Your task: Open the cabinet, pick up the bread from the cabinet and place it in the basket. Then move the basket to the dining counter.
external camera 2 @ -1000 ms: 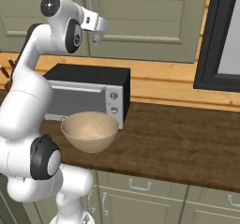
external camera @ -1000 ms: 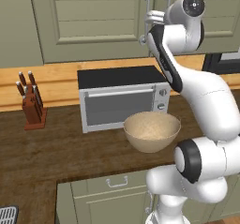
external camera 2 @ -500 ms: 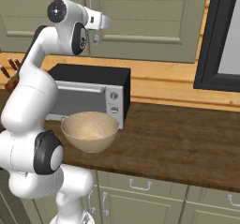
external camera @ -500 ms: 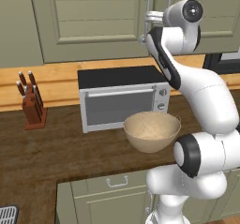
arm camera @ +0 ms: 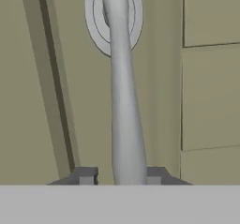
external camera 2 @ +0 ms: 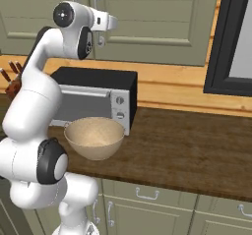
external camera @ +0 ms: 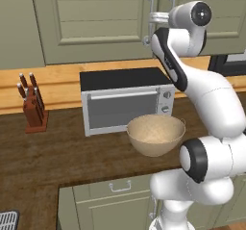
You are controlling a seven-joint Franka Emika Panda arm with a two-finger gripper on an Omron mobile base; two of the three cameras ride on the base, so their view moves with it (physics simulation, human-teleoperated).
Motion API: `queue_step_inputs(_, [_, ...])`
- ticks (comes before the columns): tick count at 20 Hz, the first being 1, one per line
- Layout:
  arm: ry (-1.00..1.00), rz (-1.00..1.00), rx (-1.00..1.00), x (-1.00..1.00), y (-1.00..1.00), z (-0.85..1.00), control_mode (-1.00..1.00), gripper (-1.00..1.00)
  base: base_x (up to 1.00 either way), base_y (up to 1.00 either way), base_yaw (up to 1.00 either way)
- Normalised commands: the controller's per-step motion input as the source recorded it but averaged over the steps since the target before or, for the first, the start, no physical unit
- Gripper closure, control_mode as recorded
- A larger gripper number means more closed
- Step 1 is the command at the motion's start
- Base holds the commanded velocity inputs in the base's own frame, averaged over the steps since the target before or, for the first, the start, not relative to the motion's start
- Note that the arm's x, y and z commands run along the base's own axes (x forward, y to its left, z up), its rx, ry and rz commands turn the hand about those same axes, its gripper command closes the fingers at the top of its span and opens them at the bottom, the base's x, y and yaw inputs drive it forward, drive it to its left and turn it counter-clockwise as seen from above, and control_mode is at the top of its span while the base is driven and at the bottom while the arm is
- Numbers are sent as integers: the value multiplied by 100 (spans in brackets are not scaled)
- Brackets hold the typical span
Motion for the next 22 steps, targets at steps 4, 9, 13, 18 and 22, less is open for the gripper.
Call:
queue_step_inputs(4, [-1, 0, 1, -23, -29, 0, -100, 100, 0, 0, 0])
queue_step_inputs(9, [0, 0, 1, -80, -37, 0, -100, 100, 0, 0, 0])
queue_step_inputs(13, [0, 0, 2, -100, -46, 0, -100, 100, 0, 0, 0])
queue_step_inputs(18, [0, 0, 2, -100, -48, 3, -100, 100, 0, 0, 0])
queue_step_inputs(22, [0, -1, 2, -100, -47, 0, -100, 100, 0, 0, 0])
